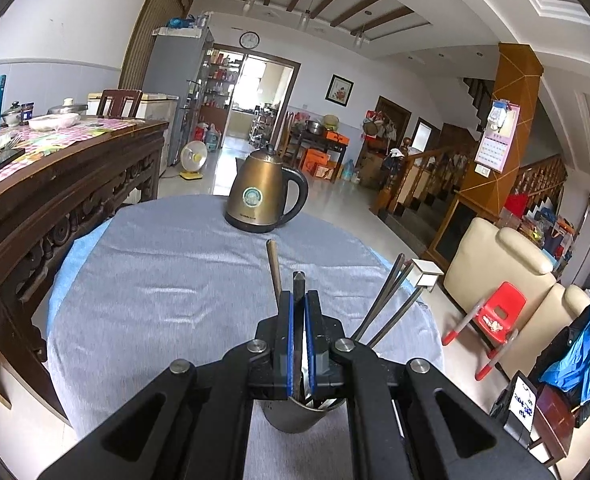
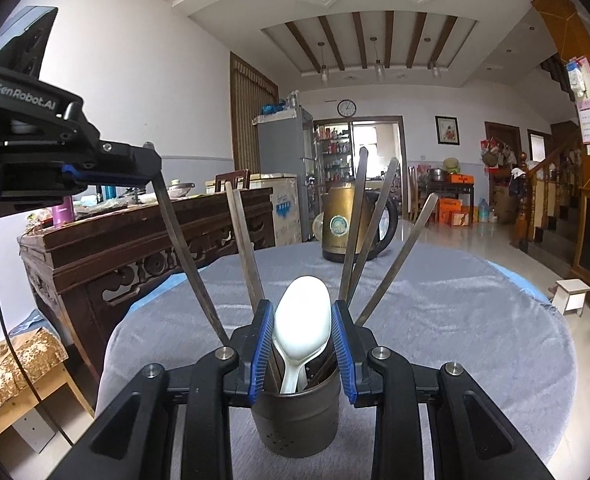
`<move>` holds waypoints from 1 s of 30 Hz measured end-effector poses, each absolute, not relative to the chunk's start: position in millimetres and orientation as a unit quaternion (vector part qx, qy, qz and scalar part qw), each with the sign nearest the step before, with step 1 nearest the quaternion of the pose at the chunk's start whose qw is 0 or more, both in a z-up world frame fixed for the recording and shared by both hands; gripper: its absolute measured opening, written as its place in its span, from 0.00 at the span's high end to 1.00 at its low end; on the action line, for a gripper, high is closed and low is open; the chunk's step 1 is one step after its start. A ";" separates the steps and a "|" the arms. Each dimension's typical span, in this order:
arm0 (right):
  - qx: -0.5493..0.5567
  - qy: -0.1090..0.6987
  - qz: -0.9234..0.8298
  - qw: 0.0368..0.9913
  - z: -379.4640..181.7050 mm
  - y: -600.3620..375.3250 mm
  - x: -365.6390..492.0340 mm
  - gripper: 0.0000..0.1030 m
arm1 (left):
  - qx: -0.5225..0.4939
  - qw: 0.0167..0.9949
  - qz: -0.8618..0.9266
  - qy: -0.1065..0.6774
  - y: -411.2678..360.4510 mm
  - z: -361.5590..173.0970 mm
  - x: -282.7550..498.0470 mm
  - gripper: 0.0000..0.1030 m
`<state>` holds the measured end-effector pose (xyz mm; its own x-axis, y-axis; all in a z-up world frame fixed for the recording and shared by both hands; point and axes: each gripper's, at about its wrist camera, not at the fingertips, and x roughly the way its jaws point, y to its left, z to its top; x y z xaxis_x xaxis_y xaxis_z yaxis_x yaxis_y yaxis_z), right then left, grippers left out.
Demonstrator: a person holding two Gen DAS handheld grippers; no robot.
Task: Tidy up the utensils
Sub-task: 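Pull both open tools back from the filled mesh cup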
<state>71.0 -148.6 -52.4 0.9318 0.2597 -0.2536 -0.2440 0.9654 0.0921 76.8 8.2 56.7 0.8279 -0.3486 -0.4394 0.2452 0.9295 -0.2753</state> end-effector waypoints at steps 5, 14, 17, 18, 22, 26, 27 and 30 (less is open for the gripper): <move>0.038 0.145 0.129 0.980 -54.9 -150.8 75.1 0.69 | -0.103 0.949 -0.158 0.254 7.1 54.1 77.5 0.95; 0.058 0.166 0.137 0.975 -52.2 -160.5 79.1 0.44 | -0.107 0.936 -0.167 0.292 7.0 43.1 85.2 0.95; 0.081 0.158 0.136 0.975 -45.8 -171.5 75.5 0.33 | -0.116 0.931 -0.174 0.300 10.8 43.3 85.6 0.89; 0.084 0.152 0.134 0.976 -42.7 -174.3 73.7 0.33 | -0.116 0.930 -0.175 0.300 11.4 43.0 84.8 0.86; 0.077 0.136 0.118 0.981 -26.9 -185.2 66.7 0.33 | -0.114 0.933 -0.166 0.298 14.0 44.6 78.3 0.54; 0.079 0.141 0.103 0.981 -11.4 -194.7 60.2 0.33 | -0.093 0.939 -0.153 0.292 13.1 52.4 69.2 0.32; 0.079 0.145 0.100 0.981 -8.3 -195.8 58.4 0.33 | -0.088 0.942 -0.149 0.289 12.9 54.6 66.1 0.32; 0.080 0.164 0.093 0.979 3.5 -199.0 51.9 0.33 | -0.059 0.951 -0.130 0.275 9.1 63.1 54.5 0.25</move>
